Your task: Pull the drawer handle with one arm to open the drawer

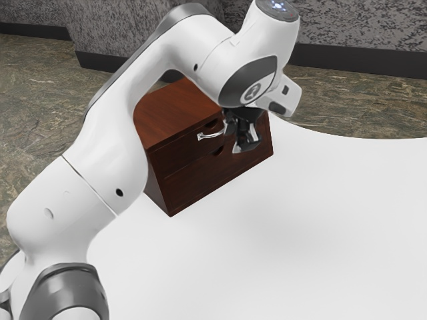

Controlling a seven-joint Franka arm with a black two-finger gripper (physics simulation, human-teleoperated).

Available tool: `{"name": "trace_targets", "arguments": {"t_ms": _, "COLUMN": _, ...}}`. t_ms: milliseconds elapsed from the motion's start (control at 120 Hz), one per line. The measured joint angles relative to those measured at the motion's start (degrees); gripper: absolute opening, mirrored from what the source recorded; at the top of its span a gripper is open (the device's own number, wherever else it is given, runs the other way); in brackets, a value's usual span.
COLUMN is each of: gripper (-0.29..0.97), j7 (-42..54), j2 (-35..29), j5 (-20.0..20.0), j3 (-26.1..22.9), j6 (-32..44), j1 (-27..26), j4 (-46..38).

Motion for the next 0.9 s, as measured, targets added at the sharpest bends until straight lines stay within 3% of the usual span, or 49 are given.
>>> {"name": "trace_targets", "arguments": {"t_ms": 358, "gripper": 0.22, "j7": -11.4, "j2": 1.4, "j5": 0.9, "j3": 0.0, "j6": 5.4, "j1": 4.4, "j4": 0.0}}
{"name": "trace_targets", "arguments": {"t_ms": 900, "gripper": 0.21, "j7": -22.5, "j2": 5.1, "j5": 1.0, "j3": 0.0, "j6": 9.1, "j1": 6.0, "j4": 0.0}}
